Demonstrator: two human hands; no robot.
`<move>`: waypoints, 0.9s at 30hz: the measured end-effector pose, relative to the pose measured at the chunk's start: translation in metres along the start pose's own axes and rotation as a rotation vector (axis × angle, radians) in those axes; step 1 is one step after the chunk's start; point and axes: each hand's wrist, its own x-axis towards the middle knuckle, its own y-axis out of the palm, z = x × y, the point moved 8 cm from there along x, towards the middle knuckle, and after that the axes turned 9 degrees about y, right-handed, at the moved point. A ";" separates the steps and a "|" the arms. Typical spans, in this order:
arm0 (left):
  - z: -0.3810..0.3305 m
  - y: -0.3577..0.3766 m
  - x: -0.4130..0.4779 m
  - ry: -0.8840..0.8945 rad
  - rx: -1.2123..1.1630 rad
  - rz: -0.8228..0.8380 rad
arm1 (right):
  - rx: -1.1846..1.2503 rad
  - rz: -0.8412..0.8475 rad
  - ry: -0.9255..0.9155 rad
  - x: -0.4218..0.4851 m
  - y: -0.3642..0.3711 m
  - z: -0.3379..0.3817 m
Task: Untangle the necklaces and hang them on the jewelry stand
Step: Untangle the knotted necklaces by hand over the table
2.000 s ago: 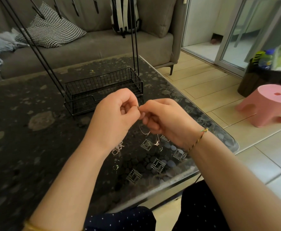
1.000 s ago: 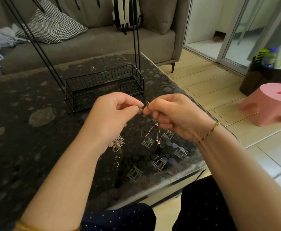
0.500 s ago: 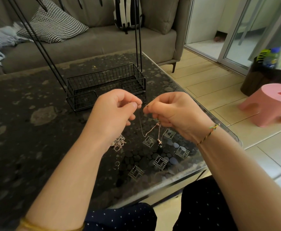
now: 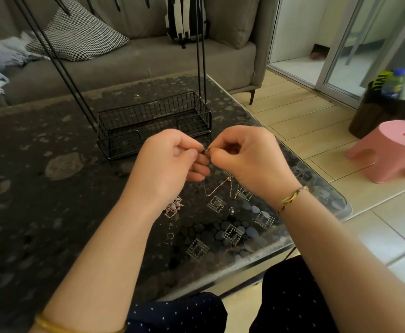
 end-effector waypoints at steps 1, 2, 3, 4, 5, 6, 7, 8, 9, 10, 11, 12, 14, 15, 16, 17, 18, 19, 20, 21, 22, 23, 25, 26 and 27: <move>0.000 0.000 0.000 0.005 0.002 0.000 | -0.013 -0.004 -0.018 0.000 0.000 0.001; -0.001 0.000 0.000 0.012 0.005 0.001 | -0.030 -0.008 -0.036 0.000 0.001 0.003; -0.001 0.000 0.000 0.019 0.008 0.001 | -0.049 -0.012 -0.053 0.000 0.001 0.004; -0.002 0.000 0.000 0.026 0.010 0.001 | -0.068 -0.017 -0.068 -0.001 0.002 0.005; -0.003 0.000 -0.001 0.031 0.013 0.000 | -0.084 -0.019 -0.079 -0.001 0.002 0.005; -0.003 0.000 -0.001 0.035 0.019 -0.001 | -0.096 -0.018 -0.087 -0.001 0.003 0.006; -0.004 0.000 -0.001 0.036 0.025 -0.002 | -0.103 -0.017 -0.094 -0.001 0.004 0.006; -0.004 0.000 -0.001 0.036 0.028 -0.002 | -0.104 -0.016 -0.101 -0.002 0.004 0.007; -0.004 0.000 -0.001 0.034 0.028 -0.002 | -0.103 -0.017 -0.106 -0.002 0.004 0.007; -0.005 0.000 -0.001 0.033 0.029 -0.002 | -0.101 -0.018 -0.110 -0.002 0.004 0.007; -0.005 0.000 -0.001 0.032 0.029 -0.003 | -0.101 -0.017 -0.110 -0.001 0.004 0.007; -0.005 0.000 -0.001 0.030 0.030 -0.005 | -0.103 -0.015 -0.112 -0.001 0.004 0.007; -0.005 0.000 -0.001 0.031 0.031 -0.008 | -0.107 -0.013 -0.118 -0.001 0.004 0.008; -0.005 -0.001 -0.001 0.034 0.034 -0.008 | -0.108 -0.012 -0.120 -0.001 0.004 0.008; -0.005 -0.001 -0.001 0.038 0.036 -0.009 | -0.108 -0.008 -0.120 -0.001 0.004 0.008; -0.006 -0.001 -0.001 0.042 0.038 -0.010 | -0.107 -0.004 -0.119 -0.001 0.004 0.008; -0.006 -0.002 -0.001 0.046 0.040 -0.013 | -0.103 -0.002 -0.120 -0.001 0.004 0.008; -0.007 -0.002 -0.001 0.051 0.042 -0.017 | -0.101 0.000 -0.123 -0.001 0.004 0.008; -0.007 -0.002 -0.001 0.056 0.046 -0.019 | -0.103 0.001 -0.127 -0.002 0.004 0.008; -0.008 -0.003 -0.002 0.062 0.053 -0.021 | -0.109 0.003 -0.132 -0.002 0.004 0.008; -0.009 -0.002 -0.002 0.068 0.059 -0.020 | -0.114 0.004 -0.137 -0.002 0.005 0.008; -0.010 -0.002 -0.002 0.074 0.065 -0.018 | -0.116 0.003 -0.142 -0.001 0.005 0.009; -0.012 -0.001 -0.002 0.087 0.077 -0.011 | -0.116 -0.008 -0.159 -0.001 0.005 0.009; -0.013 -0.001 -0.002 0.093 0.081 -0.008 | -0.122 -0.015 -0.171 -0.001 0.005 0.010; -0.014 -0.001 -0.003 0.099 0.082 -0.005 | -0.129 -0.020 -0.181 -0.001 0.005 0.010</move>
